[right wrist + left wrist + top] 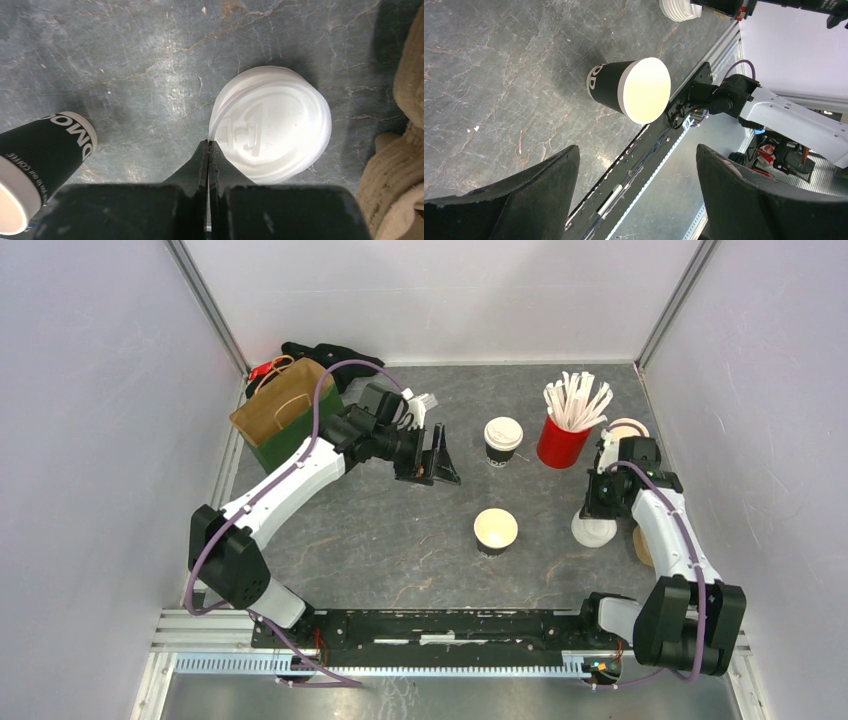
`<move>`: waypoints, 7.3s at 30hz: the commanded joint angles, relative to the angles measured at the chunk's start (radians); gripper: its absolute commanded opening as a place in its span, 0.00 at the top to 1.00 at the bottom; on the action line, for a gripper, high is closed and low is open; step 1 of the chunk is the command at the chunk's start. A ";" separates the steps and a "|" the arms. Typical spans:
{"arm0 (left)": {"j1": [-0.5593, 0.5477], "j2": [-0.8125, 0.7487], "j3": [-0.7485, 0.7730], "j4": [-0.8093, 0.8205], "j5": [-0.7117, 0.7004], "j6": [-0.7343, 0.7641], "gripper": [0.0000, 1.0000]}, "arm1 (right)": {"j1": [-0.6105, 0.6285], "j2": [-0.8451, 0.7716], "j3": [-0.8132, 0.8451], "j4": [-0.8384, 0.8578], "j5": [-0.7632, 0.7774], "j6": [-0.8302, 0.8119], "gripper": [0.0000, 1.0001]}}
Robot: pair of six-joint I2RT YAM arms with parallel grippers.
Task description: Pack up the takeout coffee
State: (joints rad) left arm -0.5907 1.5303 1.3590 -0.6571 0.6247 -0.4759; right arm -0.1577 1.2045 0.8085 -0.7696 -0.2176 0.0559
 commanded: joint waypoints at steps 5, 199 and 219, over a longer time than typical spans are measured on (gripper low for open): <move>0.000 0.022 0.077 0.005 -0.008 -0.003 0.08 | 0.001 -0.076 0.112 -0.039 0.028 0.047 1.00; -0.598 0.444 0.631 -0.447 -0.863 -0.144 0.27 | 0.404 -0.402 0.663 -0.296 0.160 -0.030 0.02; -0.599 0.539 0.701 -0.525 -0.913 -0.109 0.25 | 0.430 -0.428 0.611 -0.286 0.199 -0.033 0.02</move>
State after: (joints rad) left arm -1.1984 2.0388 1.9991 -1.1763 -0.2626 -0.6361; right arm 0.2668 0.7845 1.4254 -1.0721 -0.0429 0.0292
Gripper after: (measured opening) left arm 0.796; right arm 0.979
